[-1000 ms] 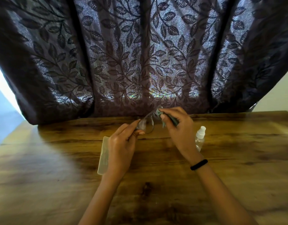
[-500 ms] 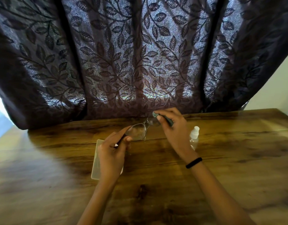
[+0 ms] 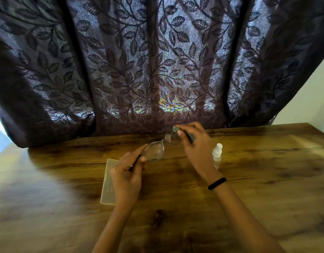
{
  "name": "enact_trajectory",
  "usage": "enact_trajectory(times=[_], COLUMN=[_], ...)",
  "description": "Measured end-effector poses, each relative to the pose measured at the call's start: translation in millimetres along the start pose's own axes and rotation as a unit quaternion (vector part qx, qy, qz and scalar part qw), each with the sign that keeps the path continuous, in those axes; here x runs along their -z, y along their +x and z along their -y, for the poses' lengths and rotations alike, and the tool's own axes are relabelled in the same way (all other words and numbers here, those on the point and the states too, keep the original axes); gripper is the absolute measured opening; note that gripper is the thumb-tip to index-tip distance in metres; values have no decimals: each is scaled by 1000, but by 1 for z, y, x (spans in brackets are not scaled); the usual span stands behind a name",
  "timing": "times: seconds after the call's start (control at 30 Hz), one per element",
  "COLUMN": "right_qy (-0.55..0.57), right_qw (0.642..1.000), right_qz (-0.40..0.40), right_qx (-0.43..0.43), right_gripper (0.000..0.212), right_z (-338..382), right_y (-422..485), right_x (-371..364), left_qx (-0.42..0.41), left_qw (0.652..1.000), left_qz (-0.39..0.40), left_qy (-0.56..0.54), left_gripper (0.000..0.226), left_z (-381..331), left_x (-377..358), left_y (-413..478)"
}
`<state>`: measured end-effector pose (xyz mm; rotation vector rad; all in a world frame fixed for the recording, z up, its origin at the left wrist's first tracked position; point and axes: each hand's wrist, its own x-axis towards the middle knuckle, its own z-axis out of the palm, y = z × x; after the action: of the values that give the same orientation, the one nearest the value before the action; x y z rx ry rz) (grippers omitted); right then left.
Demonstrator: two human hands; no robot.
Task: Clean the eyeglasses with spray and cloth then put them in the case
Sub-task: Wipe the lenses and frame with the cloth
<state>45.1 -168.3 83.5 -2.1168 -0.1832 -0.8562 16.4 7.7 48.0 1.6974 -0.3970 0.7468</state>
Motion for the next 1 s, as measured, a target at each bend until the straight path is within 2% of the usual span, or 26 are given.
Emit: enact_trajectory(times=[0.27,0.5,0.8,1.0], right_qy=[48,34,183,249], right_qw=[997,999,974,960], right_qz=[39,-12,13,36], right_qx=[50,-23,-134,-121], right_gripper=[20,17,15,17], right_z=[17,-1,10,34], right_y=[-16,-2,-25,-35], right_x=[-9,-2,-2,-9], left_qx=[-38,-55,-64,-64], left_qw=[999,998,997,996], left_qz=[-15,-28,-52,-54], left_qy=[8,25,4,13], left_gripper=[32,34,26,27], left_z=[-1,-6,0,5], left_x=[-1,-1,-4,-7], left_y=[0,1,1,2])
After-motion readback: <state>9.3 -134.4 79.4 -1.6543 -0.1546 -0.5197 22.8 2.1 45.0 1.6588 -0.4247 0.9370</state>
